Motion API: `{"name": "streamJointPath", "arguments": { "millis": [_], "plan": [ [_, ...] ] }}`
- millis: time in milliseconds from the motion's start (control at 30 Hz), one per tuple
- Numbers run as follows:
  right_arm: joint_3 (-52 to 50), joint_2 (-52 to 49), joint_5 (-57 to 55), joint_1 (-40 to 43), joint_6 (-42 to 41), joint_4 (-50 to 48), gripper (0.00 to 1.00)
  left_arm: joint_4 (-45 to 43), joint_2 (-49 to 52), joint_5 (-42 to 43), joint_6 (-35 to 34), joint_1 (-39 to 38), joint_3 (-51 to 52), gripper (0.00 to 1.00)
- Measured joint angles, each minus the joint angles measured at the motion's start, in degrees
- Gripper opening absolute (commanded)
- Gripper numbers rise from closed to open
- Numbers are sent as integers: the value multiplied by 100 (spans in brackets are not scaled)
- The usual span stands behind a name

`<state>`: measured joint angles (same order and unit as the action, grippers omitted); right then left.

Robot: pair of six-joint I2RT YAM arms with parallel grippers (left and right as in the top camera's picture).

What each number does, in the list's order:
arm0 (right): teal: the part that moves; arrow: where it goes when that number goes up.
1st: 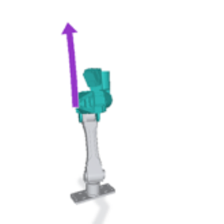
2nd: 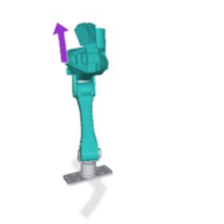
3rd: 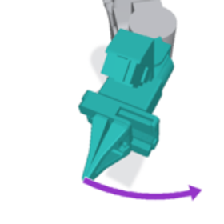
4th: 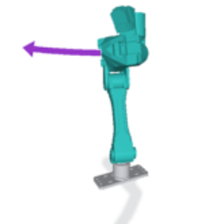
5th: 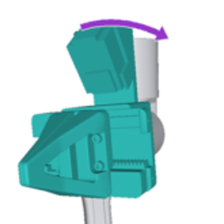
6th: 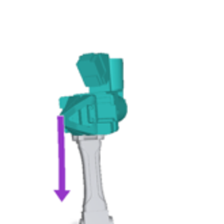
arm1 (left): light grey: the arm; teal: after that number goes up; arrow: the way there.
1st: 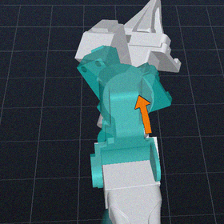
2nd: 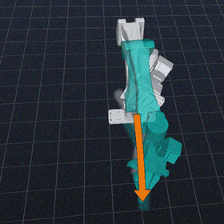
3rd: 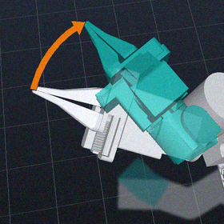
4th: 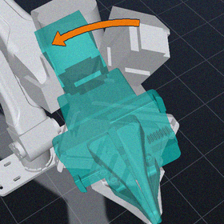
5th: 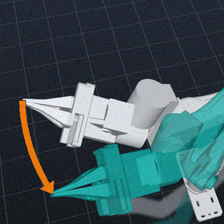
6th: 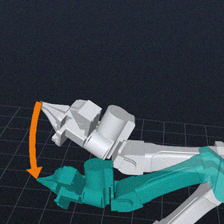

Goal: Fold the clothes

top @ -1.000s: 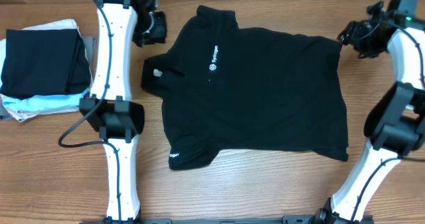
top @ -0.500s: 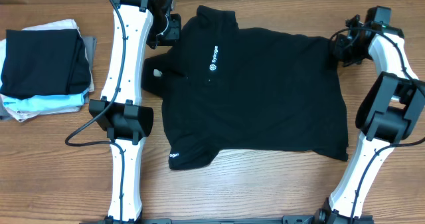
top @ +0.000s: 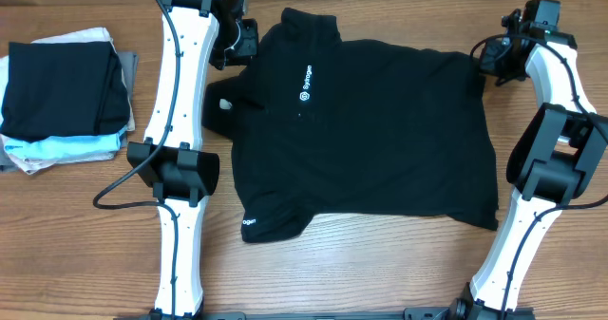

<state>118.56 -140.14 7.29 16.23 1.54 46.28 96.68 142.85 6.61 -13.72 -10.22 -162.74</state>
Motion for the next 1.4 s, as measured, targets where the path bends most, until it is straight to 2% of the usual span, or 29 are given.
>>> {"name": "streamJointPath", "arguments": {
  "millis": [233, 700, 900, 1033, 1333, 1400],
  "plan": [
    [750, 7, 404, 0, -92, 616, 4, 0, 0, -2, -96, -109, 0, 22],
    [409, -151, 778, -9, -157, 745, 4, -2, 0, -177, -98, -170, 0, 22],
    [400, -382, 573, -11, -175, 870, 4, 0, 0, -216, -98, -170, 0, 23],
    [400, -398, 282, -35, -195, 605, 4, 0, 0, -219, -98, -170, 0, 23],
    [422, -621, -90, -50, -323, -658, 4, 2, 0, -219, -98, -170, 0, 23],
    [422, -645, -118, -50, -356, -802, 6, -17, 0, -221, -98, -170, 0, 23]
  ]
}}
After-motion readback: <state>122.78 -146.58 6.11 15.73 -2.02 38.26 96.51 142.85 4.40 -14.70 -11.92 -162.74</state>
